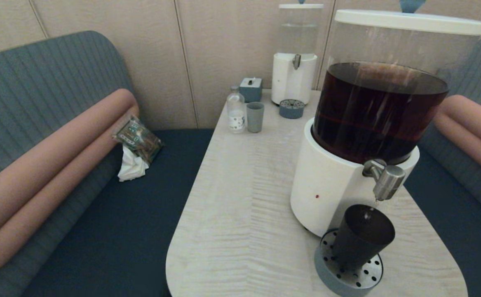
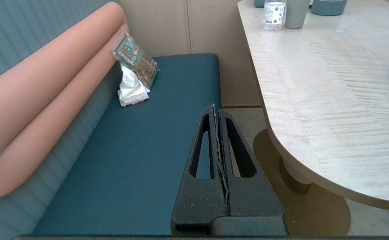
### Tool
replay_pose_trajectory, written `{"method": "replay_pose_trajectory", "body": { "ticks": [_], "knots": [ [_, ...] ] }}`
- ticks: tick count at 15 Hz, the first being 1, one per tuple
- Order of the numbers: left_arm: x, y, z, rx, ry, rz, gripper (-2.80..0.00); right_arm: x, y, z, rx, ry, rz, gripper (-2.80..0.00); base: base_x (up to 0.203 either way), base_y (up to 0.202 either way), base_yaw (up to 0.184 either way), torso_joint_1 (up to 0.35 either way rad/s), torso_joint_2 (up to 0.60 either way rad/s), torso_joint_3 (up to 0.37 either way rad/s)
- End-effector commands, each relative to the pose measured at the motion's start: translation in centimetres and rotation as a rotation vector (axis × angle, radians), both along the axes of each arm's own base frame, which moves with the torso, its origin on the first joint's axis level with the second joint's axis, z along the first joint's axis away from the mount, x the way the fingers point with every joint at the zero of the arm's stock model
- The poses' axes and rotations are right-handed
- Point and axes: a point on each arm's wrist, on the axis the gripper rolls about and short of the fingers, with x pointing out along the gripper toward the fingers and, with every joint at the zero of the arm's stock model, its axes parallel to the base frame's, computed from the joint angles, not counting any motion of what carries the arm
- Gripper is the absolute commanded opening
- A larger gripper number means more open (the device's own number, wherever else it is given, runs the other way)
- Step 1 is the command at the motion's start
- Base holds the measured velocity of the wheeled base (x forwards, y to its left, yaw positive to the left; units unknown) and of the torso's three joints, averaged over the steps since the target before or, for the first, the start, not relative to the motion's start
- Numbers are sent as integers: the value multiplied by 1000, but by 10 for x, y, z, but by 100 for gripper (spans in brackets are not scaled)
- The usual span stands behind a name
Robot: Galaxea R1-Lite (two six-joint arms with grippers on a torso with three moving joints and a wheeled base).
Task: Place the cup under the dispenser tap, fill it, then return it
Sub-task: Turn off the faucet
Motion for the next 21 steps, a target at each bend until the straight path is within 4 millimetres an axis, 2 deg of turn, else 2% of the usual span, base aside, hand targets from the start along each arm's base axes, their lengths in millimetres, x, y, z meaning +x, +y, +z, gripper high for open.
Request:
{"method": "replay_pose_trajectory", "body": {
  "ticks": [1, 21],
  "knots": [
    [3, 0, -11, 0, 39, 1, -280, 0, 0, 0, 7, -2, -1, -280, 0, 0, 0, 0, 0, 0],
    [3, 0, -11, -2, 34, 3, -280, 1, 0, 0, 9, -25, -5, -280, 0, 0, 0, 0, 0, 0]
  ]
}}
